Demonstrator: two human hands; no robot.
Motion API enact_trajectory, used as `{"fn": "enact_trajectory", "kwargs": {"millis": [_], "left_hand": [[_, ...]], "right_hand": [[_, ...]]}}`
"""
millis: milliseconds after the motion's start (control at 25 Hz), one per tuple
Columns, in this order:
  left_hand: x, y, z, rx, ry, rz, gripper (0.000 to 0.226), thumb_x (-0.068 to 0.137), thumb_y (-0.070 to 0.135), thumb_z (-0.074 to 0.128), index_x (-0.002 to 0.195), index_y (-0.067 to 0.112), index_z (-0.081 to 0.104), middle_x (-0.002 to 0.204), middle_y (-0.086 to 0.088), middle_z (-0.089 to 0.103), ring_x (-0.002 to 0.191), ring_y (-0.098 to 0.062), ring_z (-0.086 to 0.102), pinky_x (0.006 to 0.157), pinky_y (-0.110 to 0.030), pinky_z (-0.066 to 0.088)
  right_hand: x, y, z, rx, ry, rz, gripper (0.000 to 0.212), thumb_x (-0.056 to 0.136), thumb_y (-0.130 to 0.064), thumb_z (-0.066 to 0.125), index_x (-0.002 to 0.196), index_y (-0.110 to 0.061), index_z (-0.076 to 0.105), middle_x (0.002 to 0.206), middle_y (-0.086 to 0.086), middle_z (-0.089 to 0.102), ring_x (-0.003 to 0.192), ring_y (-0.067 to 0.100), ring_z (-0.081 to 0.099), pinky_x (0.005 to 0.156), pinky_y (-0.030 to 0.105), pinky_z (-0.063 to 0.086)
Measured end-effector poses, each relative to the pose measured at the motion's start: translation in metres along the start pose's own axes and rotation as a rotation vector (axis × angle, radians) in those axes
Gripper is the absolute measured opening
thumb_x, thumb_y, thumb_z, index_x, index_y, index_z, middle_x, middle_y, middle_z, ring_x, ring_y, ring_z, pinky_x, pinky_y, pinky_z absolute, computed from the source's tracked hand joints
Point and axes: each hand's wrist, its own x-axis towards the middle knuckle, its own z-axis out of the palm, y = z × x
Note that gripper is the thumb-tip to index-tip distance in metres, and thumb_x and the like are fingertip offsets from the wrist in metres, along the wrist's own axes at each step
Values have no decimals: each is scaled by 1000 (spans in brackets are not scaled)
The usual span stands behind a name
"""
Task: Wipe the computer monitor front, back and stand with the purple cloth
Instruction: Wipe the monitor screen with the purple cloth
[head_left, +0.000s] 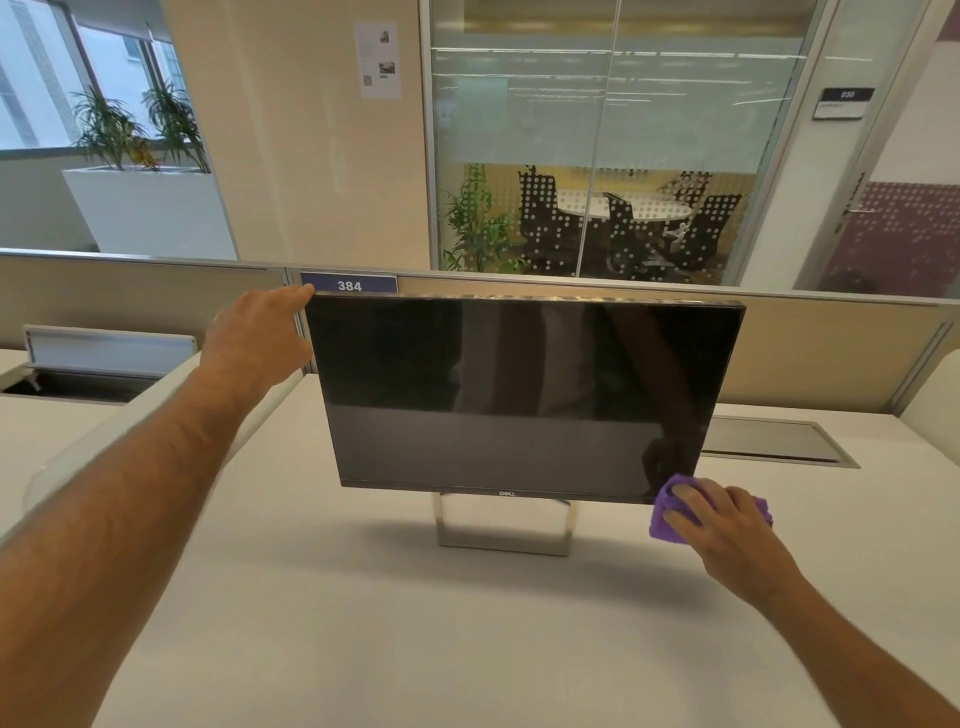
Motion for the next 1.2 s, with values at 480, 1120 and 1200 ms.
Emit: {"fn": "enact_trajectory", "kwargs": {"millis": [480,1120,1200], "left_hand": [[-2,0,-1,-12,-5,-1,63,90,7,62,149,17,40,144,-15,50,124,-42,52,99,-55,45],[4,-3,2,41,12,39,66,89,5,60,150,19,38,135,-19,57,117,-42,56,95,-54,49],[6,-3,1,69,13,40,64,90,6,59,149,20,39,134,-18,57,117,-42,57,95,-53,49]], "right_hand": [[6,-44,7,327,20,292,92,36,-8,100,118,-3,59,117,24,63,99,42,60,68,45,58],[39,-98,4,169,-64,140,97,30,-16,101,119,-7,65,121,18,64,106,41,60,70,49,57],[25,-73,4,212,-35,285,93,35,-12,100,120,-3,63,122,21,61,107,42,57,71,47,56]]}}
